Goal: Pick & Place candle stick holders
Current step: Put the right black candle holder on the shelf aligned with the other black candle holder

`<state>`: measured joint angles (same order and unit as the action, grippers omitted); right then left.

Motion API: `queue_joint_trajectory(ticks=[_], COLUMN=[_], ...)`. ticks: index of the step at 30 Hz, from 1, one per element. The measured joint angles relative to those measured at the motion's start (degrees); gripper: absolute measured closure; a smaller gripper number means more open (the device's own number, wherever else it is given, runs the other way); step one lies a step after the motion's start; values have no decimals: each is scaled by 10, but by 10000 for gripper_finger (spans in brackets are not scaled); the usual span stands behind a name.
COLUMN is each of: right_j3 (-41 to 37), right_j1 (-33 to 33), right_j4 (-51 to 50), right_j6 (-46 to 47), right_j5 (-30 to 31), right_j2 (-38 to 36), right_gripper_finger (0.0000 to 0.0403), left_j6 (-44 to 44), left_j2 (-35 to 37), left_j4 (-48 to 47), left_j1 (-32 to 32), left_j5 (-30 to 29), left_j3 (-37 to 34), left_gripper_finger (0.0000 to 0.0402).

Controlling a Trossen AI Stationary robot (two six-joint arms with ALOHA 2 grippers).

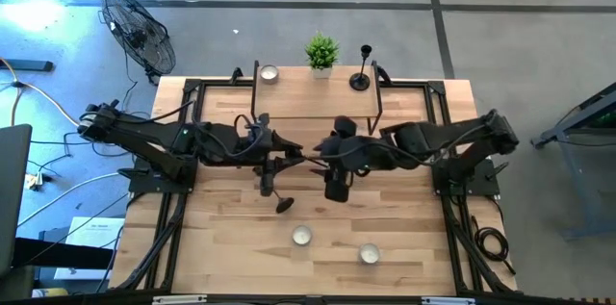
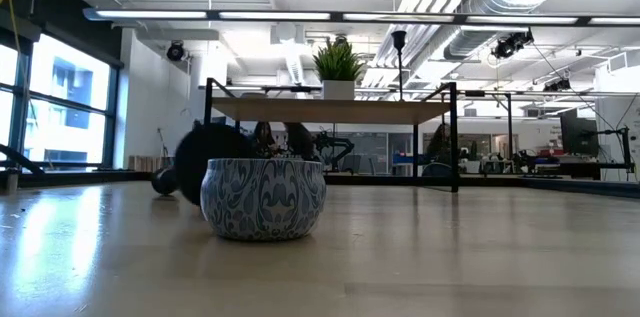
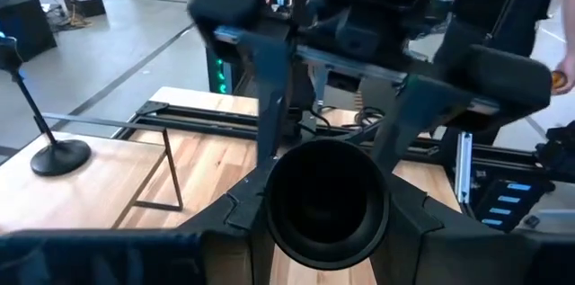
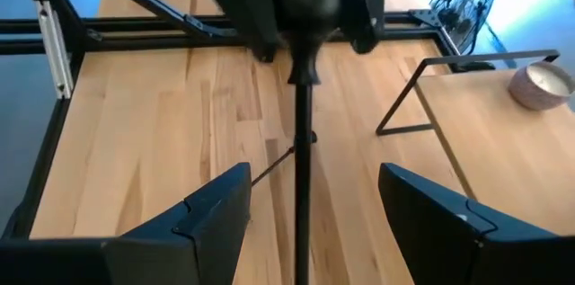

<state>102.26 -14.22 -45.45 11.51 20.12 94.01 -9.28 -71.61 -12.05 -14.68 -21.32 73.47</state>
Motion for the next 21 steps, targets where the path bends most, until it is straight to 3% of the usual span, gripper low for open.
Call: queue_joint_trajectory(ticks=[7,11,18,21], right_j3=[0,0,0,0], right_j1=[15,16,17,18], right_j4=[3,3,2,3], right_j6=[-6,-15,-30,-30], right_j5=[-19,-32,-42,-42], right_j2=[1,1,1,1], right_gripper_finger=[194,248,383,384], left_j6=[0,0,5,12], left_j2=[-1,-1,-3,-3], left_j4=[-5,-5,-5,-5], left_j1=[0,0,0,0], left_j5=[2,2,2,1], left_j3=[0,0,0,0], left_gripper_finger=[279,279,279,279])
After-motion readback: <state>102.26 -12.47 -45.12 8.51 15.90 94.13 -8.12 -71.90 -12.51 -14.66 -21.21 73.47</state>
